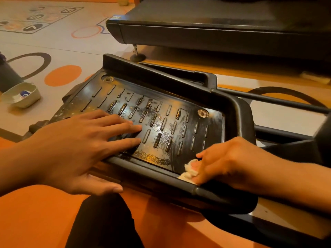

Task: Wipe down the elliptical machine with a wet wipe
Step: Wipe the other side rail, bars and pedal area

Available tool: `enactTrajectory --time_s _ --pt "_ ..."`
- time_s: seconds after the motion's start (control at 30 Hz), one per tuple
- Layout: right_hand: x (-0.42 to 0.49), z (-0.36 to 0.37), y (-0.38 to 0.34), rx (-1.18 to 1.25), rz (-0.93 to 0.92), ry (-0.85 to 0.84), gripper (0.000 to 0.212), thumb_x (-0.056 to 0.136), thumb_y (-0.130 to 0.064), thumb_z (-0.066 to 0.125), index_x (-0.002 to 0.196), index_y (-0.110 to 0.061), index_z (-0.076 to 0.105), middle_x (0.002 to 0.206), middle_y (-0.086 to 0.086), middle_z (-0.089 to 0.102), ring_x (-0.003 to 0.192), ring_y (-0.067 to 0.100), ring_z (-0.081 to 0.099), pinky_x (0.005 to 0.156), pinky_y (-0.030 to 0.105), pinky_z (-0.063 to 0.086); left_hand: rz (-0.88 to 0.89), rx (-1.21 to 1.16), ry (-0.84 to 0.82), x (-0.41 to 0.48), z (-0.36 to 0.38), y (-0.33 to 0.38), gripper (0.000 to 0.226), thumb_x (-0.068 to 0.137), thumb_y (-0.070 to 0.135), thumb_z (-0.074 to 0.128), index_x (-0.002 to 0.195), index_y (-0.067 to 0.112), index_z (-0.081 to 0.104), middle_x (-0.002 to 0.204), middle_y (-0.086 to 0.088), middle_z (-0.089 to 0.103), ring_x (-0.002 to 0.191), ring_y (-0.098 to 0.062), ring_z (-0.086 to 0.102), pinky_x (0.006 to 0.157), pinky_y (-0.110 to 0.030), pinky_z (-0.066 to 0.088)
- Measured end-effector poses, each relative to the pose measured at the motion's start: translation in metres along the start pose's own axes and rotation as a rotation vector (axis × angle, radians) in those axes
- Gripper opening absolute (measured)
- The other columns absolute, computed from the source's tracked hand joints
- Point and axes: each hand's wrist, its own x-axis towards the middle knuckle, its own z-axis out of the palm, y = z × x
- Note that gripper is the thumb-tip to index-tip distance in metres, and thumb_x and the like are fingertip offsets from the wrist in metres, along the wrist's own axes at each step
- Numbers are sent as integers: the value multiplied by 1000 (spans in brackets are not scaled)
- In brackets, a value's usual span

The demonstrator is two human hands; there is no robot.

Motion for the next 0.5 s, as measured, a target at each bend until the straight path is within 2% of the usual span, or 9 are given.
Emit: enactTrajectory --time_s 0.17,0.3,0.37,0.47,0.5 --pt "8 6 1 -119 -133 15 23 96 -24 63 107 -16 82 105 -2 78 103 14 73 107 37 51 0 4 -21 1 1 0 95 90 87 35 151 16 54 159 -11 47 137 -35 55 99 -61 52" --pt "18 11 -4 -135 -174 89 25 97 -23 61 107 -14 81 108 -1 78 105 17 73 106 34 51 -9 4 -37 1 -2 0 95 90 87 34 151 16 54 160 -10 46 137 -34 54 101 -61 51" --pt "24 13 -9 -120 -172 128 26 97 -23 60 109 -13 81 109 1 78 105 18 73 101 36 55 -11 1 -41 0 -2 0 94 91 86 34 151 16 54 160 -11 46 137 -34 54 100 -61 51" --pt "51 24 -9 -59 -165 134 29 100 -22 55 107 -10 81 103 7 78 101 25 73 81 47 61 -8 -8 -43 0 -2 0 94 90 86 36 151 17 54 159 -10 47 137 -34 55 100 -60 51" --pt "62 27 -9 -42 -166 125 27 100 -20 57 106 -10 81 103 7 78 101 25 73 79 48 61 -7 -11 -39 1 -3 0 93 90 86 36 150 17 55 159 -10 47 136 -34 55 99 -59 51"
